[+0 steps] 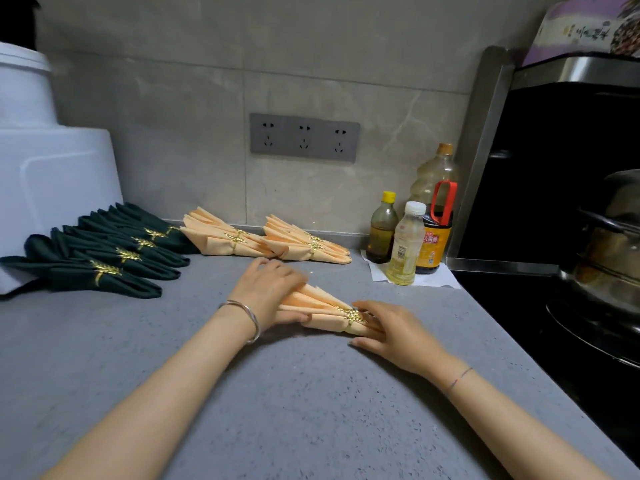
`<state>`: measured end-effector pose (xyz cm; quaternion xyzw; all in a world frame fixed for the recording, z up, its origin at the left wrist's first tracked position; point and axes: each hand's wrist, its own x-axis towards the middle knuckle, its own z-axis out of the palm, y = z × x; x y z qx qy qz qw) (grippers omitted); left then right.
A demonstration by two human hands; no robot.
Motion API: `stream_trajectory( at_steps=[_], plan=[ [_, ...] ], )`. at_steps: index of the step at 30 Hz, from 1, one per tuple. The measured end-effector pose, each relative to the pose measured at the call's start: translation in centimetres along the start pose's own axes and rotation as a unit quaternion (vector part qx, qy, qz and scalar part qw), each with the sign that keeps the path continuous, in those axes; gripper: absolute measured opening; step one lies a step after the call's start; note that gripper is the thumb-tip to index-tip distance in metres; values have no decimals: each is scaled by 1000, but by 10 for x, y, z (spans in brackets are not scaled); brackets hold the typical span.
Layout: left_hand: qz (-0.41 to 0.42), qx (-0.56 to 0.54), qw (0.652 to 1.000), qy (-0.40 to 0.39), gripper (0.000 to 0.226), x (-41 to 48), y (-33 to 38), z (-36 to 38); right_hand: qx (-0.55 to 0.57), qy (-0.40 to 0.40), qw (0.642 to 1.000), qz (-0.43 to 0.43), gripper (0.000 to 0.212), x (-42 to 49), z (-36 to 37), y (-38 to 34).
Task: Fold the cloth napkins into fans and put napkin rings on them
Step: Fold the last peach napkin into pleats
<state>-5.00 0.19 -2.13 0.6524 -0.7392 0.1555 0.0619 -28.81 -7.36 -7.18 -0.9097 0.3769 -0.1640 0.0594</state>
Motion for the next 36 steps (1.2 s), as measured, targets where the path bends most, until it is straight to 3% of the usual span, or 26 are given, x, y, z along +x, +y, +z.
stream_trajectory(
  at_steps=[6, 11, 15, 22, 25, 29, 36],
  plan=[
    [-109, -56, 992, 19, 73, -35, -70, 18, 75, 27, 997, 12, 43, 38, 19, -27],
    [-204, -66, 967, -137, 74, -63, -116, 57, 153, 68, 985, 28, 37, 106, 27, -53],
    [-211, -106, 952, -196, 68, -62, -124, 73, 202, 114, 973, 19, 35, 174, 35, -89],
    [-208, -107, 953, -192, 65, -60, -125, 81, 246, 65, 967, 12, 46, 260, 77, -124],
    [-212, -109, 952, -193, 65, -58, -124, 81, 239, 41, 970, 14, 47, 268, 96, -132],
    [-220, -115, 949, -193, 65, -59, -124, 79, 238, 65, 969, 13, 47, 272, 116, -138],
    [-213, -133, 953, -171, 64, -61, -123, 76, 210, 48, 976, 6, 58, 259, 107, -135]
  ],
)
